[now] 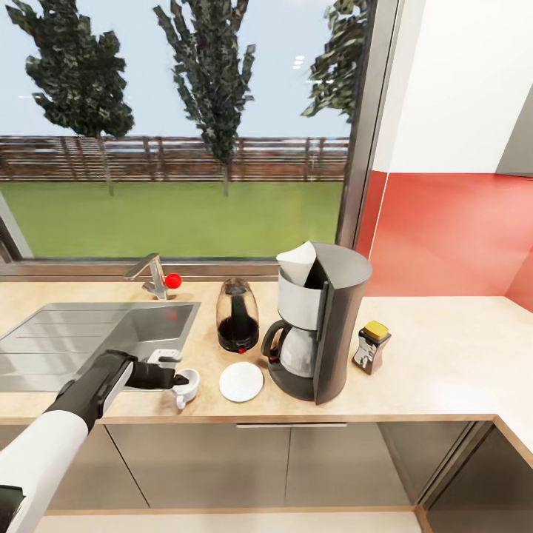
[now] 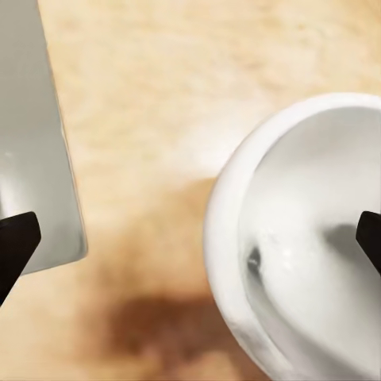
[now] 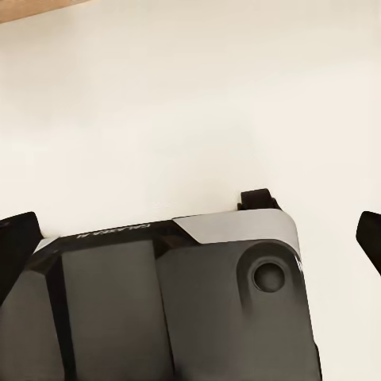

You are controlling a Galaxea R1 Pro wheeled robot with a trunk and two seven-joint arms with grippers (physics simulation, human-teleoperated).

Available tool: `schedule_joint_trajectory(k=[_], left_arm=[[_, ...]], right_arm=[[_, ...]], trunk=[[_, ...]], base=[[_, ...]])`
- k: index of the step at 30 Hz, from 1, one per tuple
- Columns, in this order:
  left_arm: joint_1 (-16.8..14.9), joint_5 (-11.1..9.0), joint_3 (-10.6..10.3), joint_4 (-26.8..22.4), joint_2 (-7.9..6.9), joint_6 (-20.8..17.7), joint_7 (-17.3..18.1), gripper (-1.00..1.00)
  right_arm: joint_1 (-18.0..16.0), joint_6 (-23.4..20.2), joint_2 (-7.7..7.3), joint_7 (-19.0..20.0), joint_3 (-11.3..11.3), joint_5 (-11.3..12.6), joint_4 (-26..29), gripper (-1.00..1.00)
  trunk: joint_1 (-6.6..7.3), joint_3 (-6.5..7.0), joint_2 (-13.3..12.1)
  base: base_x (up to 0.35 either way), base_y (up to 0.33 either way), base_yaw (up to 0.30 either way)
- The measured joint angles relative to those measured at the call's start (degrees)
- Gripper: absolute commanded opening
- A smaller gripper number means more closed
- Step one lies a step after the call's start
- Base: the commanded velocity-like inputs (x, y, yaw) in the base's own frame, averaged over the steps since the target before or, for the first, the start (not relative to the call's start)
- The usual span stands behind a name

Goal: Set up a coffee station on the kitchen countertop: keep the coffee maker on the countertop, move the bottle of coffee from the kitchen shelf to the counter next to the coffee maker, place a paper coffee filter on top of the coffee maker, put the saucer next to the coffee maker with the coffee cup on the saucer, and place the electric kettle next to the coffee maker.

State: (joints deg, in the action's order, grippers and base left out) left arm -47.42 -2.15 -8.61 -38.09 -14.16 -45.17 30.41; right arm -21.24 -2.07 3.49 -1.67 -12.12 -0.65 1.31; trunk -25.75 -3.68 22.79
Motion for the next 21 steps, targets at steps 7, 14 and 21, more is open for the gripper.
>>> schedule_joint_trajectory(k=[7,14,21], left_arm=[[0.0,-0.2,0.0,0.9,0.07,0.0,0.0,1.00],[0.0,-0.1,0.0,1.0,0.96,0.0,0.0,1.00],[0.0,0.1,0.0,1.0,1.17,0.0,-0.1,-1.00]], right_arm=[[0.0,0.0,0.00,0.0,0.0,0.0,0.0,1.00],[0.1,0.0,0.00,0.0,0.0,0.0,0.0,1.00],[0.1,0.0,0.00,0.0,0.0,0.0,0.0,1.00]], trunk=[[0.00,0.00,0.0],[0.00,0.00,0.0],[0.00,0.00,0.0]], base=[[0.000,0.000,0.000],[0.000,0.000,0.000],[0.000,0.000,0.000]])
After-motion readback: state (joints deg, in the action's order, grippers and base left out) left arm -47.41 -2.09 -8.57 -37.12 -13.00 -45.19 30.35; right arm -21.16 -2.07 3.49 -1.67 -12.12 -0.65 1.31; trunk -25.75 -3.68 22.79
